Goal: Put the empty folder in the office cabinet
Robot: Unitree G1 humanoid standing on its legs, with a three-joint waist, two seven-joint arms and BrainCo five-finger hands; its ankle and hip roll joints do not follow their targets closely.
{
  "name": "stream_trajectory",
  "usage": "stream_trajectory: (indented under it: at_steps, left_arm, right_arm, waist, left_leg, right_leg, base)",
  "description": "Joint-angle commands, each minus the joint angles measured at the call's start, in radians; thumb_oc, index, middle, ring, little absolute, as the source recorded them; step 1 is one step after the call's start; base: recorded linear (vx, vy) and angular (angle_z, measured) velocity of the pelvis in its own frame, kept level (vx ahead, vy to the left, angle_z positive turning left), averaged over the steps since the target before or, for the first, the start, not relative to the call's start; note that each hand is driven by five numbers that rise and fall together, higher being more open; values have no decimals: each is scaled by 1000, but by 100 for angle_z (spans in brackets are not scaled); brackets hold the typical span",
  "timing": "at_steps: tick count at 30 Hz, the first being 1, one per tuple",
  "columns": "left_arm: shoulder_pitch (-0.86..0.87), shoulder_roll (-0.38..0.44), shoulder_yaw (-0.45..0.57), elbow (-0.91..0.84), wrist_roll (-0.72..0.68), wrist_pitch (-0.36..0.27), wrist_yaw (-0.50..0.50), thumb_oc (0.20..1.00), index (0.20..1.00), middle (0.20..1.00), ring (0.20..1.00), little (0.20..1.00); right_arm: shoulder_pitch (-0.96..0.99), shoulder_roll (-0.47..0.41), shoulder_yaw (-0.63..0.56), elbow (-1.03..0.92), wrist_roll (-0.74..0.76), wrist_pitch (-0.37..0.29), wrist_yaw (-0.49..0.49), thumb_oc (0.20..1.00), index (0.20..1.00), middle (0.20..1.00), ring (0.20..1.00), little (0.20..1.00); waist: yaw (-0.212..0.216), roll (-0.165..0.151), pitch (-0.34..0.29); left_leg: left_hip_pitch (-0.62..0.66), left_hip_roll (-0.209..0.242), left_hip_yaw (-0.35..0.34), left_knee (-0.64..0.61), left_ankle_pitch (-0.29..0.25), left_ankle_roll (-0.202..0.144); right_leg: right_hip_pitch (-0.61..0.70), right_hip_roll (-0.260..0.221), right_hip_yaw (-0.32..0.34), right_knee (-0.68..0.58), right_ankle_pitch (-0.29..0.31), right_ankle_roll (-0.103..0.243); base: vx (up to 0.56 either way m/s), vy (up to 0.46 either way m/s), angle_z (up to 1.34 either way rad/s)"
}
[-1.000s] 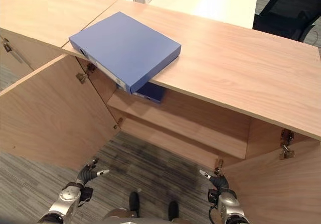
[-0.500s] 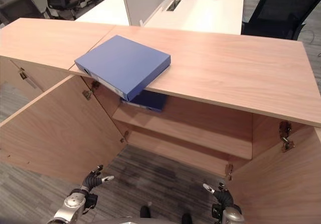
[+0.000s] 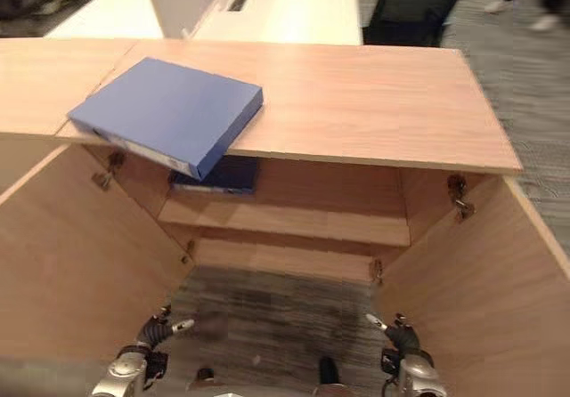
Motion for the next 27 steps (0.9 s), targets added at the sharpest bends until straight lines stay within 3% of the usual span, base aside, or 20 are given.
stream_trajectory:
  at_steps: [1, 2, 4, 6, 7, 8, 9, 11, 12, 13, 14, 15, 18, 21, 27]
  left_arm:
    - [-25, -8, -18, -13, 9, -36, 6, 1000, 1000, 1000, 1000, 1000]
    - [-25, -8, -17, -12, 9, -36, 6, 1000, 1000, 1000, 1000, 1000]
    - [-43, 3, -31, -10, 22, -33, 6, 1000, 1000, 1000, 1000, 1000]
    - [-64, 20, -42, -12, 23, -34, 7, 1000, 1000, 1000, 1000, 1000]
    - [-71, 38, -39, -6, 25, -33, 9, 1000, 1000, 1000, 1000, 1000]
    - [-76, 42, -40, -6, 23, -33, 9, 1000, 1000, 1000, 1000, 1000]
    - [-76, 43, -40, -6, 23, -33, 8, 1000, 1000, 1000, 1000, 1000]
    - [-84, 60, -43, -22, 8, -41, 3, 1000, 1000, 1000, 1000, 1000]
    - [-85, 61, -42, -22, 8, -41, 3, 1000, 1000, 1000, 1000, 1000]
    - [-72, 59, -38, -28, 4, -41, -11, 1000, 1000, 1000, 1000, 1000]
    - [-72, 60, -38, -28, 4, -41, -11, 1000, 1000, 1000, 1000, 1000]
    - [-55, 58, -19, -28, 3, -37, -16, 1000, 1000, 1000, 1000, 1000]
    - [-25, 40, 8, -31, -2, -34, -22, 1000, 1000, 1000, 1000, 1000]
    - [-16, 14, 8, -20, -1, -36, -23, 1000, 1000, 1000, 1000, 1000]
    - [-3, -26, -4, 4, 19, -37, -25, 1000, 1000, 1000, 1000, 1000]
  right_arm:
    - [-20, -65, -24, -36, 51, -28, 3, 1000, 1000, 1000, 1000, 1000]
    - [-21, -65, -24, -36, 51, -28, 3, 1000, 1000, 1000, 1000, 1000]
    - [-23, -47, -37, -43, 64, -23, 3, 1000, 1000, 1000, 1000, 1000]
    - [-28, -24, -44, -47, 83, -27, 2, 1000, 1000, 1000, 1000, 1000]
    - [-39, -2, -38, -44, 94, -26, 1, 1000, 1000, 1000, 1000, 1000]
    - [-47, 6, -28, -54, 101, -29, 1, 1000, 1000, 1000, 1000, 1000]
    - [-47, 6, -28, -54, 101, -28, 1, 1000, 1000, 1000, 1000, 1000]
    - [-71, 13, 23, -73, 115, -43, 7, 1000, 1000, 1000, 1000, 1000]
    - [-73, 14, 23, -72, 115, -43, 7, 1000, 1000, 1000, 1000, 1000]
    - [-71, 4, 30, -75, 107, -46, 4, 1000, 1000, 1000, 1000, 1000]
    - [-72, 4, 30, -75, 107, -46, 4, 1000, 1000, 1000, 1000, 1000]
    - [-71, 1, 32, -77, 96, -43, 2, 1000, 1000, 1000, 1000, 1000]
    - [-60, 0, 20, -75, 72, -39, 1, 1000, 1000, 1000, 1000, 1000]
    - [-48, -11, 6, -80, 75, -45, -5, 1000, 1000, 1000, 1000, 1000]
    - [-15, -24, -2, -69, 56, -41, -7, 1000, 1000, 1000, 1000, 1000]
  waist:
    - [-3, 68, -20]
    - [-3, 69, -23]
    - [-19, 56, -17]
    - [-28, 38, 0]
    - [-28, 21, 8]
    - [-26, 13, 20]
    - [-25, 13, 19]
    - [8, 0, 53]
    - [5, -3, 51]
    - [43, -7, 46]
    - [41, -10, 44]
    - [71, -7, 35]
    - [131, -27, -5]
    - [115, -15, -32]
    - [76, 21, -44]
  left_leg:
    - [1, 116, -23, 112, 17, -20]
    - [-4, 118, -23, 110, 21, -20]
    - [-27, 94, -22, 122, -16, -20]
    - [-38, 70, -12, 133, -51, -13]
    - [-44, 43, -11, 136, -75, -1]
    - [-50, 26, -24, 144, -90, 7]
    - [-51, 25, -23, 146, -91, 8]
    - [-96, -72, -172, 165, -132, 58]
    - [-101, -75, -175, 164, -126, 59]
    - [-124, -125, -209, 171, -133, 107]
    - [-129, -128, -210, 169, -128, 107]
    - [-144, -150, -183, 165, -119, 140]
    - [-156, -196, -129, 140, -93, 170]
    - [-123, -219, -100, 74, -62, 166]
    - [-45, -239, -134, -37, -16, 148]
  right_leg:
    - [30, -88, -59, 65, -68, 114]
    - [25, -86, -58, 63, -63, 114]
    - [-11, -120, -84, 51, 16, 114]
    - [-50, -147, -99, 34, 103, 114]
    - [-97, -148, -101, 12, 187, 114]
    - [-133, -136, -99, 16, 221, 114]
    - [-135, -137, -98, 17, 222, 114]
    - [-173, -77, -151, 65, 126, 114]
    - [-177, -80, -153, 66, 127, 114]
    - [-116, -71, -170, 130, 63, 114]
    - [-120, -74, -170, 129, 65, 114]
    - [-67, -70, -179, 182, 14, 112]
    - [44, -60, -185, 144, -29, 105]
    - [56, -37, -169, 79, -53, 97]
    - [93, -7, -187, 7, -54, 89]
  base:
    - [-81, 147, -33]
    - [-118, 184, -18]
    - [-183, 165, 5]
    - [-230, 237, 3]
    - [-247, 290, -23]
    - [-176, 234, -46]
    - [-206, 353, -56]
    - [-243, 423, -56]
    - [-302, 428, -85]
    - [-213, 261, -98]
    - [-434, 472, -70]
    - [-345, 282, -11]
    - [-256, 236, -59]
    - [-49, 128, -60]
    - [43, 25, 12]
